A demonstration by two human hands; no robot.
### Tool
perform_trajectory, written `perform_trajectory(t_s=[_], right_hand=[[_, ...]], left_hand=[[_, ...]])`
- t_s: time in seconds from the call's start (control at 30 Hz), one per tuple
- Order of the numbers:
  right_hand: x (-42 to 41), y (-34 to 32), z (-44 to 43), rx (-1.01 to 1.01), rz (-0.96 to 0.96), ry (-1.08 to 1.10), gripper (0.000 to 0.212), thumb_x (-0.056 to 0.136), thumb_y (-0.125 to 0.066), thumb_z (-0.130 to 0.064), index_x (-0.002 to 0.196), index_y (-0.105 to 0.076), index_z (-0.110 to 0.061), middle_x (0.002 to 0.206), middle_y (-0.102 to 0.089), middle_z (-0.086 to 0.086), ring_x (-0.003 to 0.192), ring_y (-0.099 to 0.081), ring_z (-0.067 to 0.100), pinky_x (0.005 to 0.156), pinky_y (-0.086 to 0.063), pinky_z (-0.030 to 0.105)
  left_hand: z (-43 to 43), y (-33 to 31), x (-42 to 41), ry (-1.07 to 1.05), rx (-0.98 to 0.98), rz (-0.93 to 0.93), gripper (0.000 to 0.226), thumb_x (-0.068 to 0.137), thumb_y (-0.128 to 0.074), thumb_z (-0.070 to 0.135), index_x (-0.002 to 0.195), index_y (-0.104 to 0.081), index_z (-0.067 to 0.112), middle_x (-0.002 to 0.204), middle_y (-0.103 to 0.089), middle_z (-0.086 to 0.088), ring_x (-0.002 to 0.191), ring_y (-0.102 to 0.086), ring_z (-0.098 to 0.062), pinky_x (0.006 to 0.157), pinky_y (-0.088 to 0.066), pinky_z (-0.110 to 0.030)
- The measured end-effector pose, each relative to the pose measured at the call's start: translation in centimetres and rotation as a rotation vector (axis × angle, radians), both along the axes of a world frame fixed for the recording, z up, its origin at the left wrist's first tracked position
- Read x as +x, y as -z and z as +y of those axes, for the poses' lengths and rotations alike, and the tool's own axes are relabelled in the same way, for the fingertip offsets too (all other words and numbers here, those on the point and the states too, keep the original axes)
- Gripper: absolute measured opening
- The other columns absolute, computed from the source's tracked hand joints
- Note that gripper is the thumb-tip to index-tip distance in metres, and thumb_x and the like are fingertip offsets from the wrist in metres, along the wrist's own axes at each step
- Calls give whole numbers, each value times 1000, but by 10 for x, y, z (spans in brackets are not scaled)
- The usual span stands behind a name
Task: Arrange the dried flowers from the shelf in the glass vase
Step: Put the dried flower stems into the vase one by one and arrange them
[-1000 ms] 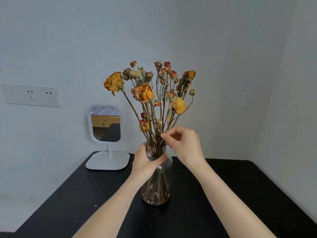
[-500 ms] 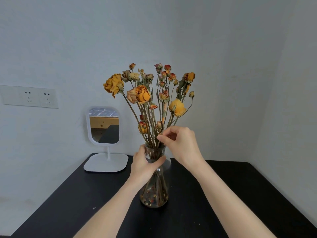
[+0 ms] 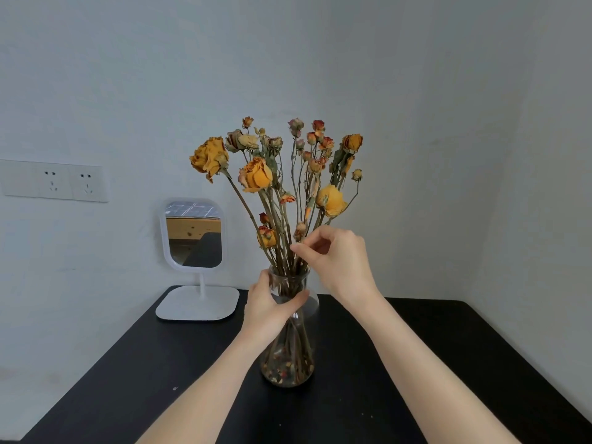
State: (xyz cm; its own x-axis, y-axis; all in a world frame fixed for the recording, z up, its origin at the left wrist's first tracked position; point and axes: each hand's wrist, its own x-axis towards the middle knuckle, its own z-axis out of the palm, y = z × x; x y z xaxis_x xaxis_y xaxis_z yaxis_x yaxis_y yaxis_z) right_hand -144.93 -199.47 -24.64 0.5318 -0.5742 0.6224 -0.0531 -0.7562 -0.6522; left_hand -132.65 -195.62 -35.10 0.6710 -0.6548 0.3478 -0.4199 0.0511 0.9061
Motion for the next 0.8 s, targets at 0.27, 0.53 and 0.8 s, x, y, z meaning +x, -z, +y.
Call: perform_trajectory(t_s=[0.27, 0.53, 0.8], right_hand=[[7, 16, 0, -41, 67, 53, 16, 83, -69, -25, 70, -60, -21, 63, -52, -17, 57, -52, -3, 49, -36, 4], [4, 13, -8, -6, 83, 48, 11, 81, -69, -31, 79, -63, -22, 66, -57, -11, 59, -52, -1, 49, -36, 5], [3, 9, -14, 52, 37, 28, 13, 86, -64, -26, 75, -66, -18, 62, -57, -12, 54, -53, 0, 50, -40, 0]], left_hand=[[0, -1, -2, 2, -7, -2, 56, 70, -77, 40, 116, -47, 29, 118, -59, 5, 115, -52, -16, 98, -47, -46], [2, -1, -1, 19, -26, 7, 57, 68, -78, 41, 115, -48, 29, 116, -59, 5, 115, -51, -17, 99, -44, -47], [2, 0, 1, 18, -16, -33, 60, 68, -76, 44, 118, -44, 32, 119, -57, 8, 117, -49, -13, 100, -44, -44]])
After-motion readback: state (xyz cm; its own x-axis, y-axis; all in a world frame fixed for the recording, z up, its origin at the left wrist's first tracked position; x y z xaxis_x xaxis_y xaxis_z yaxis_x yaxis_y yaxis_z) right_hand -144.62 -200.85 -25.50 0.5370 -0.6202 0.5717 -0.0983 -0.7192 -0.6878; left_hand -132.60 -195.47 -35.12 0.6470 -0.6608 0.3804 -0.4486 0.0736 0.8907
